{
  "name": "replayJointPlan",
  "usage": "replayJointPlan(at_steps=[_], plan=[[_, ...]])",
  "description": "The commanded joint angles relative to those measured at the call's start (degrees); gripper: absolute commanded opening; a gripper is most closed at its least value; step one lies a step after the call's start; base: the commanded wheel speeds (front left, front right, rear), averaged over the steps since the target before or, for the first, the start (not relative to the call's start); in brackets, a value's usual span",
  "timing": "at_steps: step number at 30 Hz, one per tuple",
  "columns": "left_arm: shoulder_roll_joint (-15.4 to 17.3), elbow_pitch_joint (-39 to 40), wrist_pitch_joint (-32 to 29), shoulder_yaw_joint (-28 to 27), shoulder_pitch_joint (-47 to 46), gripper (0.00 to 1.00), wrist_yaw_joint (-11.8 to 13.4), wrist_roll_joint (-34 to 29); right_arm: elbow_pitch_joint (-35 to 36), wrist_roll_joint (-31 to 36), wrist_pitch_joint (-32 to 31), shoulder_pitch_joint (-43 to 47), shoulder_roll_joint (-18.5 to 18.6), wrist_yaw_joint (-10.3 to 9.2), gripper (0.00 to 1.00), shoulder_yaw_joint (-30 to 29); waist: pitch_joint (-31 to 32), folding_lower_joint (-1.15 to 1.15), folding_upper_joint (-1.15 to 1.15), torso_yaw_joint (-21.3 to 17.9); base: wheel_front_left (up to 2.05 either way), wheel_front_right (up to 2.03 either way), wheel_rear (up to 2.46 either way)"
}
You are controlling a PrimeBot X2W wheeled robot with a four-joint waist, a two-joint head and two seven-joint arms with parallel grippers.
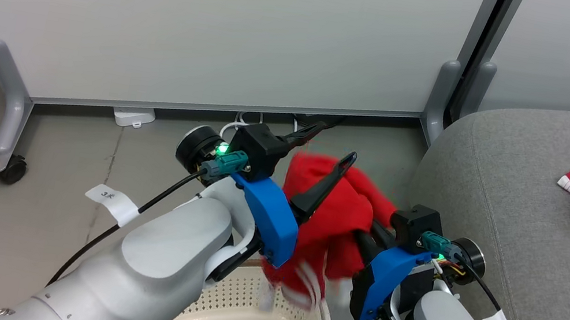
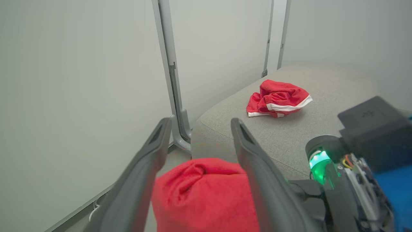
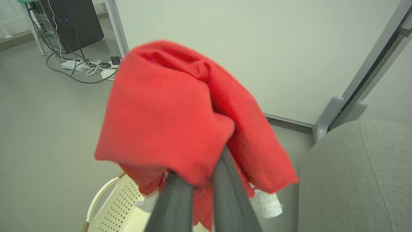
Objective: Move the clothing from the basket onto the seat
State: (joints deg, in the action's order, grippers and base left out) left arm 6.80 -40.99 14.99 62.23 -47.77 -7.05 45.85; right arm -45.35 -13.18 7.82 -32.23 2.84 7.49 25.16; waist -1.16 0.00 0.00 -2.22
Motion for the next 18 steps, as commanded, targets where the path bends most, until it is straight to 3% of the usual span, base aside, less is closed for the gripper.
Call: replayJointPlan(at_steps=[1, 8, 18], plan=[[0.27, -0.29, 0.24, -0.18, 0.79, 1.0, 0.26, 0.2, -0.04, -0.13, 0.42, -0.67, 0.09, 0.01, 0.0, -0.04, -0.02, 0.0, 0.0, -0.05, 0.0, 0.0, 0.0], [2.15, 0.68, 0.26, -2.64, 3.7, 1.0, 0.94, 0.47, 0.29, -0.34, 1.01, -1.17, 0.08, 0.02, 0.0, -0.23, -0.18, 0.0, 0.0, -0.47, 0.0, 0.0, 0.0], [8.68, 14.1, 0.27, -15.79, 16.68, 1.0, 3.94, -5.9, 1.52, 0.13, 1.94, -0.44, 0.08, 0.01, 0.0, -1.81, -0.61, 0.0, 0.0, -1.41, 0.0, 0.0, 0.0]])
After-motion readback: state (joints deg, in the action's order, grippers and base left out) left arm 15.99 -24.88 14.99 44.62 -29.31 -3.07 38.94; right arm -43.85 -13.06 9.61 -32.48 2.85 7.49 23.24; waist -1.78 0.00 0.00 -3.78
